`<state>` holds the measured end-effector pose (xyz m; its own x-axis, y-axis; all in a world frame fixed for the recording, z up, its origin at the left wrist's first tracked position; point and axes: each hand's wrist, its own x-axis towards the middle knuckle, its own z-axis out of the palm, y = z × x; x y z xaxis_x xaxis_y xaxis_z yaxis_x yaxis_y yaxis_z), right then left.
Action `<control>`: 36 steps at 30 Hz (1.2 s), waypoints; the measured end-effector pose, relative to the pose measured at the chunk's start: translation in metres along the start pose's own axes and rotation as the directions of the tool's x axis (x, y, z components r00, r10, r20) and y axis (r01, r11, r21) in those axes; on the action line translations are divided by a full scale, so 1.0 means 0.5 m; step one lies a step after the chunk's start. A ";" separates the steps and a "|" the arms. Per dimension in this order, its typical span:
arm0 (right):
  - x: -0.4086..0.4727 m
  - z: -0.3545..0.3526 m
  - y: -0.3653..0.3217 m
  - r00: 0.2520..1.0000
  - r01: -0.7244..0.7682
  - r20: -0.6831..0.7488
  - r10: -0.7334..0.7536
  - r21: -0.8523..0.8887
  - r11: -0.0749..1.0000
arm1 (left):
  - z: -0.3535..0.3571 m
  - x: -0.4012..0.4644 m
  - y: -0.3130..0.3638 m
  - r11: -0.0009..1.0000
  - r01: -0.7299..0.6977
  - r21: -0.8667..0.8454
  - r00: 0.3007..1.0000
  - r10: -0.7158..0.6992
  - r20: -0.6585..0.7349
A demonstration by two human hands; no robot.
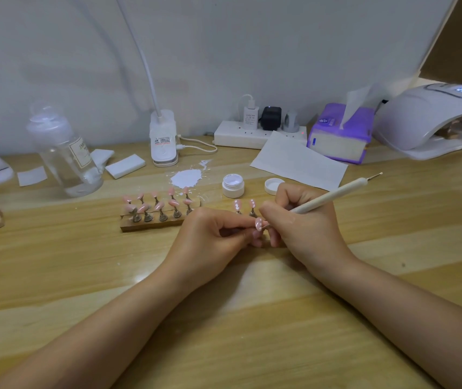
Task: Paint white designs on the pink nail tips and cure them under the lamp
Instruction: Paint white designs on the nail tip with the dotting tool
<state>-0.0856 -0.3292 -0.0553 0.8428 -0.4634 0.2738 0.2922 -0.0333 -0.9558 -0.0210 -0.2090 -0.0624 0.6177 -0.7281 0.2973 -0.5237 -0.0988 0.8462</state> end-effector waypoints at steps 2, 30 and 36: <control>-0.001 0.000 0.000 1.000 0.000 -0.003 0.000 0.000 1.000 | 0.000 0.001 0.000 1.000 -0.003 0.003 1.000 0.003 -0.001; 0.003 -0.014 0.005 0.999 0.049 -0.001 -0.049 0.103 0.993 | 0.002 0.005 -0.006 0.993 0.000 -0.118 0.996 0.010 0.086; 0.002 -0.010 0.007 0.999 0.051 -0.019 -0.050 0.040 0.998 | 0.001 0.005 -0.009 0.998 -0.043 -0.038 0.991 0.048 0.126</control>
<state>-0.0861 -0.3345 -0.0589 0.8183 -0.4780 0.3192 0.3525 -0.0213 -0.9356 -0.0174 -0.2106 -0.0655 0.5127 -0.8119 0.2792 -0.5276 -0.0414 0.8485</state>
